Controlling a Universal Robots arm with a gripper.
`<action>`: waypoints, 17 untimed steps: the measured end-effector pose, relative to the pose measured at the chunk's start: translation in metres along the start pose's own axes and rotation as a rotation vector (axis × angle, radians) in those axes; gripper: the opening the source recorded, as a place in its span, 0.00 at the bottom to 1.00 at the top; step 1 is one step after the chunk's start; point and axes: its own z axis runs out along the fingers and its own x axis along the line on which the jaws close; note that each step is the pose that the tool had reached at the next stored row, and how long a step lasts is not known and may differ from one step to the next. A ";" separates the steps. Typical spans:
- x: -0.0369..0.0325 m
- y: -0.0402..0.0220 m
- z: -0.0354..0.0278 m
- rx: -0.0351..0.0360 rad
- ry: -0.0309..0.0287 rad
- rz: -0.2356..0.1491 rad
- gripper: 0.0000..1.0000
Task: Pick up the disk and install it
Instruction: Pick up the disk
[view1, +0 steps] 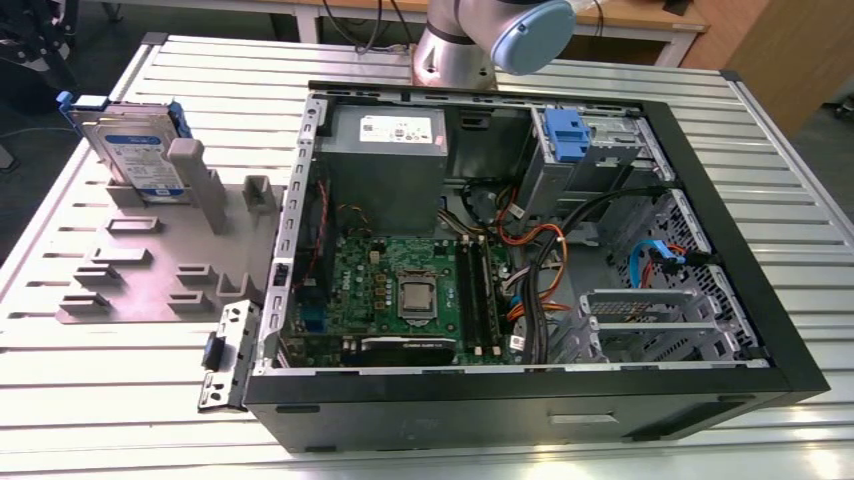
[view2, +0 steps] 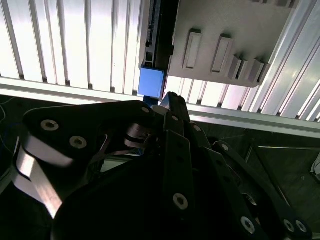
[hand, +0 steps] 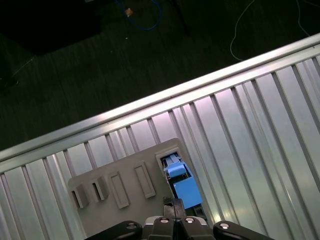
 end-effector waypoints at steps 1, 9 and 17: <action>0.0000 0.0000 0.0000 0.0000 0.0001 -0.003 0.11; 0.0000 0.0000 0.0000 0.0000 0.0007 -0.018 0.11; 0.0000 0.0000 0.0000 0.0000 0.0008 -0.018 0.11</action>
